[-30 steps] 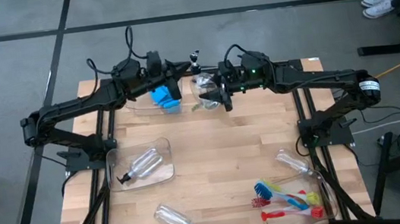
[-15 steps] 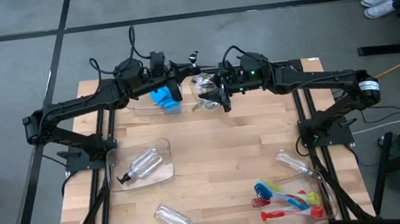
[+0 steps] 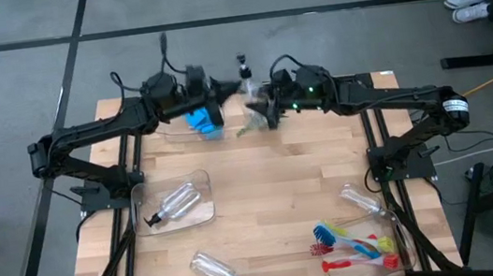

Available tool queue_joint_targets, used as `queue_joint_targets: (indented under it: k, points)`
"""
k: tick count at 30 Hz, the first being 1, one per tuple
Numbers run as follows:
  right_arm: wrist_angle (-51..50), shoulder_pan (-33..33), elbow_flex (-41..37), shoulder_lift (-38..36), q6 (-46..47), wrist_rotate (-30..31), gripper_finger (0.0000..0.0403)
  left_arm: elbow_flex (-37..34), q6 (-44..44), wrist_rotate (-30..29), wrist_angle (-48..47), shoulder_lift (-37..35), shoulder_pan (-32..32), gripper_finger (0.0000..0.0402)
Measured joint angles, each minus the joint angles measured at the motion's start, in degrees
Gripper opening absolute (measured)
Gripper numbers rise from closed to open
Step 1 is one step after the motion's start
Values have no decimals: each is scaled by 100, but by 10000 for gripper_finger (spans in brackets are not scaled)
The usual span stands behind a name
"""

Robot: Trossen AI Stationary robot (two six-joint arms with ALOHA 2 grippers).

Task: Pick & Place Kitchen Sink Supplies
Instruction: Put the transparent soap dispenser into the middle transparent bin

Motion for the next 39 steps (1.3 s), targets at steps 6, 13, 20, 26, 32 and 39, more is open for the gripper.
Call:
queue_joint_targets:
  k: [6,13,20,26,32,39]
  points:
    - [-219,-75,0,2,-9,628,216,-2,30,73,-26,11,-133,1]
    - [-207,-94,0,-37,-87,112,216,-4,248,-492,-541,-192,-148,1]
    - [100,-77,2,-90,-226,-1408,216,-2,419,-926,-642,-419,-57,1]
    - [223,29,2,-57,-242,-1955,216,-4,217,-548,-297,-117,16,1]
    - [217,122,2,-57,-254,-1995,216,-4,112,-160,189,62,21,1]
    - [165,127,2,-57,-209,-1716,216,-2,-174,184,422,79,-14,1]
